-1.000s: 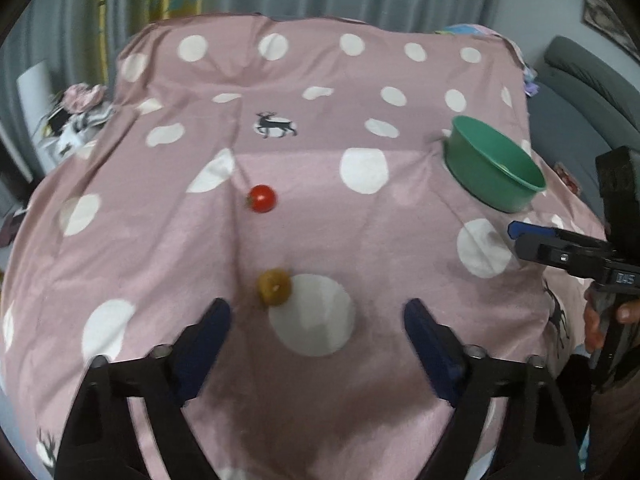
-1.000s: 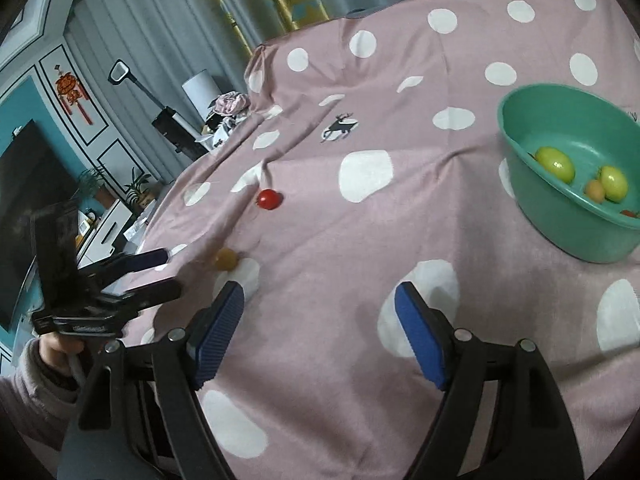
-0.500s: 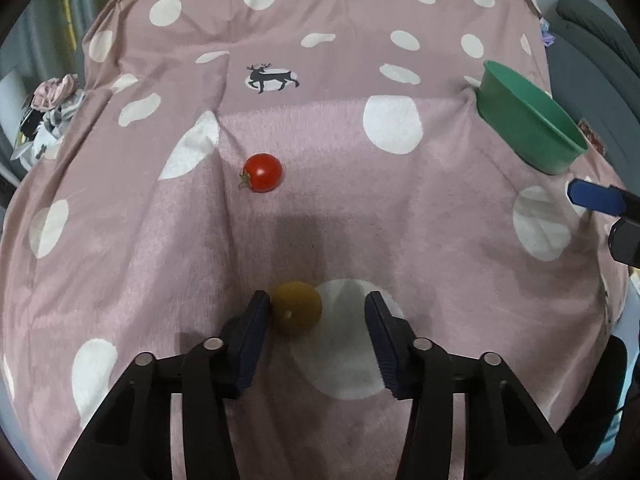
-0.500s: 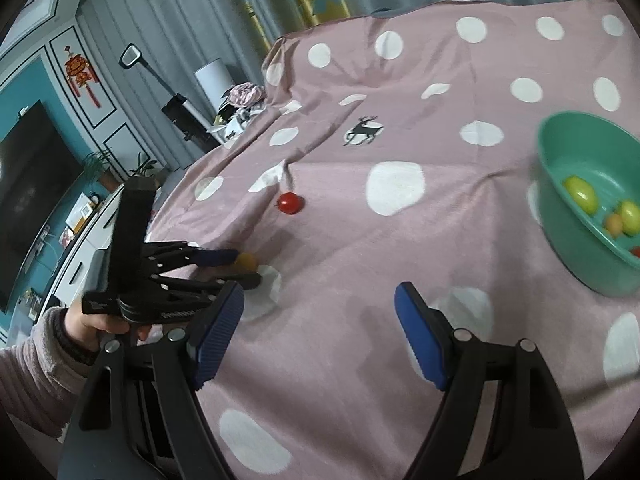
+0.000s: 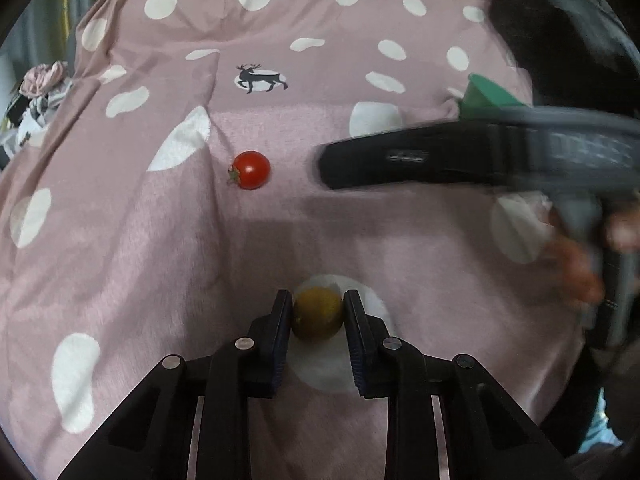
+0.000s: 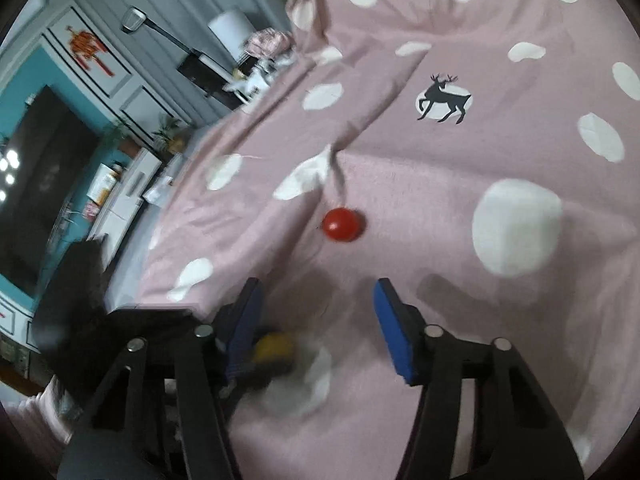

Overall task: Organize fruits
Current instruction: 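Grasp the small yellow fruit with the left gripper while the right gripper grasps a cherry tomato, then carry the yellow fruit and cherry tomato over the teal bowl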

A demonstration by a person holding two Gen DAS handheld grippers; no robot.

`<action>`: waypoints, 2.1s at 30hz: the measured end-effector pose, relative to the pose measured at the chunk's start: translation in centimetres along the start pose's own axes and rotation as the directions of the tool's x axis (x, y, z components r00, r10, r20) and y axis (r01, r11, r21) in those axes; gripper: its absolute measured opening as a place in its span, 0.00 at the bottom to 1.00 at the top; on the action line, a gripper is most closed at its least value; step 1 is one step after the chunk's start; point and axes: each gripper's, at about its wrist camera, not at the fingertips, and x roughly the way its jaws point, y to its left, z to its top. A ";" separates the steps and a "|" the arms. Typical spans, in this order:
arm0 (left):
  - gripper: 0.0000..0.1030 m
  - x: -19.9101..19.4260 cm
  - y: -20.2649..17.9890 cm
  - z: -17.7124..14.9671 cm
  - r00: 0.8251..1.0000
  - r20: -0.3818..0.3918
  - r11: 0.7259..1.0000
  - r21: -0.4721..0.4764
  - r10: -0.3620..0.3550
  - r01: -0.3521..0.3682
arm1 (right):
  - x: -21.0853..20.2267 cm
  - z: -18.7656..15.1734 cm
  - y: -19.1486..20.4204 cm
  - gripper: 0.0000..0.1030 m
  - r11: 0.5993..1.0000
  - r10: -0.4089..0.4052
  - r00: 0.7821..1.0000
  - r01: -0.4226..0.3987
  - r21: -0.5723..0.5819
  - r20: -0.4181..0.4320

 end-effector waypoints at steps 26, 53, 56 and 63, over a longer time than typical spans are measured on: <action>0.26 -1.8 1.6 -1.2 0.995 0.054 0.996 -0.034 -0.084 0.086 | 0.8 0.0 0.6 0.29 0.997 -0.061 0.998 0.061 -0.051 0.005; 0.26 -3.7 -7.6 2.9 0.990 0.131 0.992 0.119 -0.049 0.033 | -15.3 -10.7 -5.9 0.29 0.969 -0.183 0.942 0.125 0.213 0.280; 0.26 -3.5 -9.5 4.1 0.988 0.146 0.986 0.162 -0.054 0.030 | -16.7 -11.1 -6.7 0.29 0.963 -0.205 0.927 0.133 0.236 0.314; 0.26 -2.9 -13.4 7.0 0.983 0.169 0.970 0.240 -0.070 0.028 | -19.6 -11.8 -8.5 0.29 0.948 -0.258 0.892 0.159 0.276 0.371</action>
